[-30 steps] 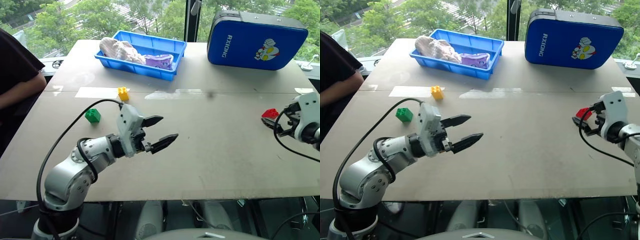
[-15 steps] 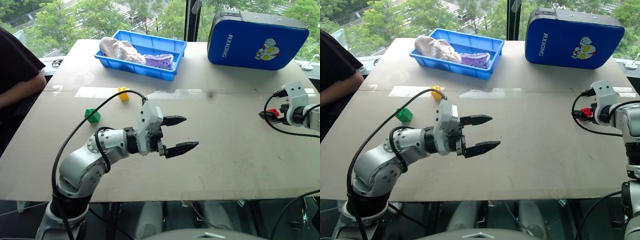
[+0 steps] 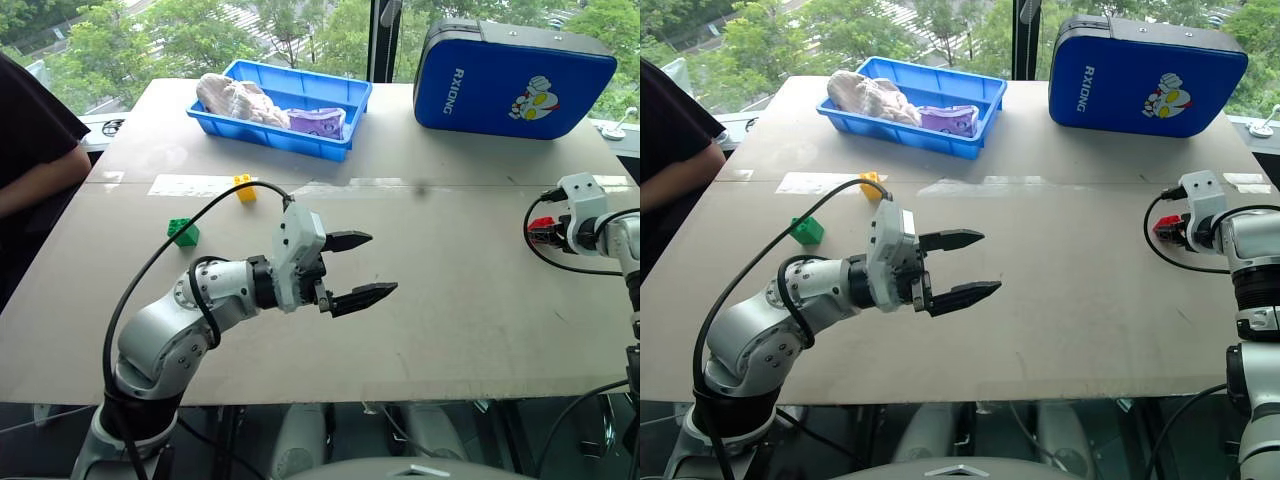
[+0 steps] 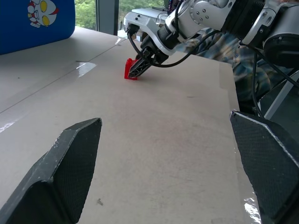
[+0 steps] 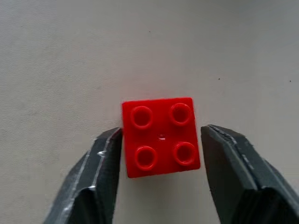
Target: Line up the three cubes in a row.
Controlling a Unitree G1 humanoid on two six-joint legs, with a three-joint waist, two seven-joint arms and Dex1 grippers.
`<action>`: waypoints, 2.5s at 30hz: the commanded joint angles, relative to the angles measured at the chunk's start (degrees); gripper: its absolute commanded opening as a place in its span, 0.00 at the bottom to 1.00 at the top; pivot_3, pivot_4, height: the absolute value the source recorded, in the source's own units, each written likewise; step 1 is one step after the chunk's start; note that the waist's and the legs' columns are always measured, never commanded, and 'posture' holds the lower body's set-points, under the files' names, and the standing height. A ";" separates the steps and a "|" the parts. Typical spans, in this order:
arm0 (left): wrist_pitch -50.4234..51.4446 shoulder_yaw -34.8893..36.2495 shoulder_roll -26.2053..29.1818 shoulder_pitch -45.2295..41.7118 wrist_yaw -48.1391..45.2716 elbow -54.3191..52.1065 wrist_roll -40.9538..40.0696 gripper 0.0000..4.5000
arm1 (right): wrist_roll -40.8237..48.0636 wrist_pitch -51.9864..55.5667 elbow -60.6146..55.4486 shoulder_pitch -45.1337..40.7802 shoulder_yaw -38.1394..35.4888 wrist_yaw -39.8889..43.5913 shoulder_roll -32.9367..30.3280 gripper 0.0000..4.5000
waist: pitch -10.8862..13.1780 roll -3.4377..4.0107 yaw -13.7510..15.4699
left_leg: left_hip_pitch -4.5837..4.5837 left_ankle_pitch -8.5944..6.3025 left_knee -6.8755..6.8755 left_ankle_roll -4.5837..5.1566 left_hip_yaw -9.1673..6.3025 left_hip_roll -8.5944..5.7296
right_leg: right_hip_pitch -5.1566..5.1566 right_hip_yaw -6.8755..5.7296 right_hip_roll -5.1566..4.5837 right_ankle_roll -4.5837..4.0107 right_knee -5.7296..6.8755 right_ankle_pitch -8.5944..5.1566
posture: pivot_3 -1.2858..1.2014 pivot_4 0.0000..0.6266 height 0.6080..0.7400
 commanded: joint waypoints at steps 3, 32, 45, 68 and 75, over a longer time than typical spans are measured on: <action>-0.22 1.96 0.75 0.98 0.89 -2.72 -1.48 1.00 | -0.39 -3.39 -2.97 -0.80 -0.80 3.61 -0.75 0.29 | 0.00 0.00 -0.15 | 0.00 0.00 0.00 0.00 -0.01 0.01 | 0.00 -0.01 0.00 0.00 0.00 0.00 | 0.52 0.24 1.00; -7.85 24.41 12.61 31.98 -7.74 -9.53 -5.78 1.00 | -10.55 -36.36 -12.60 -9.08 26.50 47.14 9.49 0.29 | 0.07 0.09 -1.02 | -0.04 0.00 -0.09 -0.03 0.06 0.14 | -0.19 -0.06 -0.12 -0.29 0.03 -0.13 | 0.52 0.24 1.00; -10.48 25.28 13.06 34.59 -10.26 -8.08 -3.68 1.00 | -13.13 -37.38 -9.00 -9.54 25.70 47.83 12.20 0.29 | 0.08 0.11 -1.09 | -0.02 0.00 -0.08 -0.03 0.08 0.14 | -0.20 -0.05 -0.13 -0.30 0.05 -0.13 | 0.52 0.24 1.00; -8.20 25.34 8.29 28.47 3.83 -0.29 1.64 1.00 | 2.08 -39.45 -26.56 0.41 9.86 50.03 7.33 0.99 | 0.10 0.14 -0.26 | -0.03 0.00 -0.08 -0.03 0.02 0.14 | -0.16 -0.10 -0.15 -0.29 0.05 -0.12 | 0.52 0.24 1.00; -0.26 21.48 8.55 8.49 16.89 18.28 8.90 1.00 | 17.50 -19.13 -49.45 12.42 -9.51 32.00 7.72 0.99 | 0.06 0.08 0.39 | 0.01 0.00 -0.03 -0.04 -0.06 0.14 | -0.10 -0.18 -0.12 -0.28 0.15 -0.11 | 0.52 0.24 1.00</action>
